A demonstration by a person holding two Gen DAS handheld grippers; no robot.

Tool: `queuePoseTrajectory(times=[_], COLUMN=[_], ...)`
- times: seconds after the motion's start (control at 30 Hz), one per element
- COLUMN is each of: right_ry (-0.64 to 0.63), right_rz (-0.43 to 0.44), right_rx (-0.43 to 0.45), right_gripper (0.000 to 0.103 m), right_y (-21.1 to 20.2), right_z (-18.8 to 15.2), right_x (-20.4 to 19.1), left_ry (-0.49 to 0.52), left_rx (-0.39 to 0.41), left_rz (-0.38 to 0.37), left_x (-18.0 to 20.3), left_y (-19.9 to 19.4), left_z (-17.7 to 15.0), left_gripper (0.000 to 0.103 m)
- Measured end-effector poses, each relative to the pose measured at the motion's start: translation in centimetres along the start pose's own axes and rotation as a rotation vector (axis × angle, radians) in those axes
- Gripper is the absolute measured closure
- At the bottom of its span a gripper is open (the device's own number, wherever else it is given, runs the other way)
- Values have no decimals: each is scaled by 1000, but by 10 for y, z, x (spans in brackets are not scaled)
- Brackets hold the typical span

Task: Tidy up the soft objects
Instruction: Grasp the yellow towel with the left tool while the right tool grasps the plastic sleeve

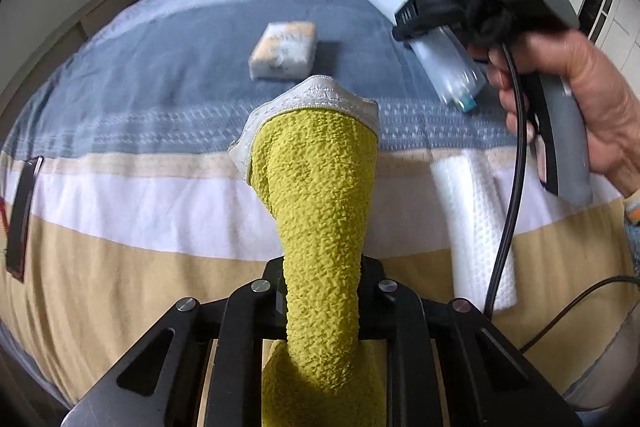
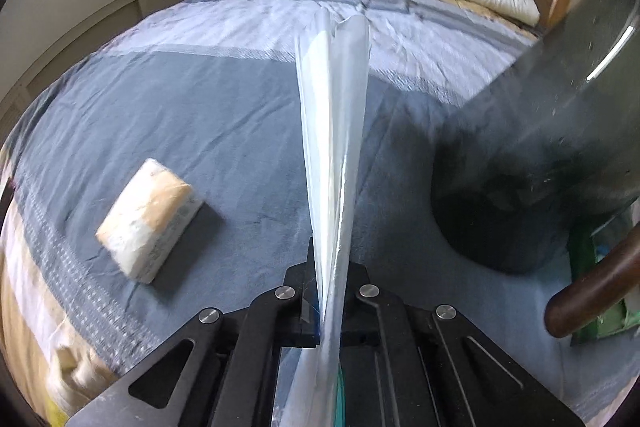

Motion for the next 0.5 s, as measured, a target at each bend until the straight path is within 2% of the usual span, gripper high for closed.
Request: queuePoseTrajectory(times=[0.3,0.5], right_ry=[-55,-74], right_rz=[42,69], right_rx=[62,90], right_gripper=[100,100], right_y=[-52,-100], right_z=[-16,-49], right_x=[-7,2], left_ry=[-37,-73], left_rx=[44,66], left_rz=[41,58], left_x=[-10,-2], left_y=[-36,-63], left_z=[-2,-7], left_gripper=[87,87])
Point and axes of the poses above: each gripper's, at about its wrist camera, not at the fingertips, and y roughly the way its jaws point, x to its right, z to its top, the point moved 7 cm from there along y, roughly the way its jaws point, and after that the axes turned 14 degrees about -x, right-handed, at the moved point
